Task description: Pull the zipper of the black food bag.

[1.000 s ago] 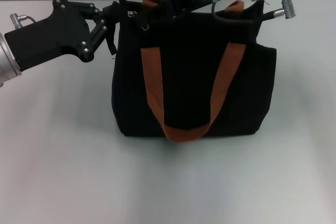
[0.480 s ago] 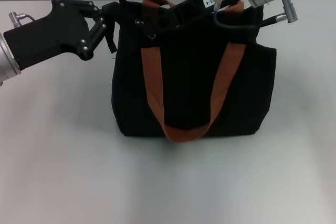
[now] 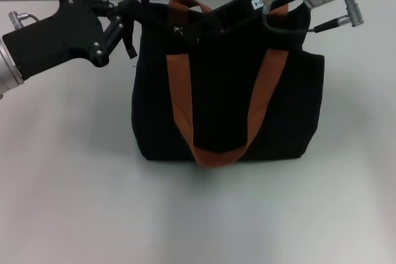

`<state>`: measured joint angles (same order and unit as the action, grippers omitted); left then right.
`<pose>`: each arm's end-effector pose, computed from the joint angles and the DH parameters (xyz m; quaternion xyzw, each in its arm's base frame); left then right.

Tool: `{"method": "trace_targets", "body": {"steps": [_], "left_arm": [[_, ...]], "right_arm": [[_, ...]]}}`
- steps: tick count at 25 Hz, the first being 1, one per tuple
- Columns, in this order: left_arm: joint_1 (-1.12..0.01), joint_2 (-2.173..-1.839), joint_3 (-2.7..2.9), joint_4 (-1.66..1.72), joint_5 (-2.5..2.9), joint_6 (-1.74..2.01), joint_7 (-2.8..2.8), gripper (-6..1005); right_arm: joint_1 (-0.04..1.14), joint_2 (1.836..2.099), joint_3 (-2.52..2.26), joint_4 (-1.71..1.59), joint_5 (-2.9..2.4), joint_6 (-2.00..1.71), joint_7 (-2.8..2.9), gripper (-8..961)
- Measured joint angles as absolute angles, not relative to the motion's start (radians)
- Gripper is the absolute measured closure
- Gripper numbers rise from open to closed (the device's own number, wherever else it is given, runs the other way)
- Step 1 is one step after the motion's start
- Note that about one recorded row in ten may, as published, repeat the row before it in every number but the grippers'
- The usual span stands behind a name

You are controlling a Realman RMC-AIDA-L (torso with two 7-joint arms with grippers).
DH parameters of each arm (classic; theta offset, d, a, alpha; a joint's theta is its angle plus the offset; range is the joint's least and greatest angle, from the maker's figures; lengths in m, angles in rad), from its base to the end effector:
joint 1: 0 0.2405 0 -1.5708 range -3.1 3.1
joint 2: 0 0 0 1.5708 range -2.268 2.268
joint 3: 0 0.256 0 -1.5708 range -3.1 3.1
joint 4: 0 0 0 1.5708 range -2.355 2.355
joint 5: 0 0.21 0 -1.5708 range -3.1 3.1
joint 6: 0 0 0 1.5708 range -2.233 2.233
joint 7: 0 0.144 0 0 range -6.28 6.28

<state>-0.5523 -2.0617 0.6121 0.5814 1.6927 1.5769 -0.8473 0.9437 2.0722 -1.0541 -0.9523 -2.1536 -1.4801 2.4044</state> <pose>-0.2390 0.3523 0.0328 -0.8965 0.0136 -0.3368 0.2876 0.0773 0.4090 -0.0080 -0.9393 0.3279 0.0910 0.0442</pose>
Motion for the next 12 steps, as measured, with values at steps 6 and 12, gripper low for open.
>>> {"method": "trace_targets", "body": {"steps": [6, 12], "left_arm": [[-0.552, -2.061, 0.606, 0.581, 1.692, 1.575, -0.848, 959], [-0.552, -2.060, 0.603, 0.581, 1.692, 1.572, -0.849, 959]], "right_arm": [[0.915, 2.074, -1.054, -1.007, -2.182, -1.490, 2.438, 956], [0.896, 2.075, -1.054, -1.042, -2.196, -1.495, 2.457, 957]]}}
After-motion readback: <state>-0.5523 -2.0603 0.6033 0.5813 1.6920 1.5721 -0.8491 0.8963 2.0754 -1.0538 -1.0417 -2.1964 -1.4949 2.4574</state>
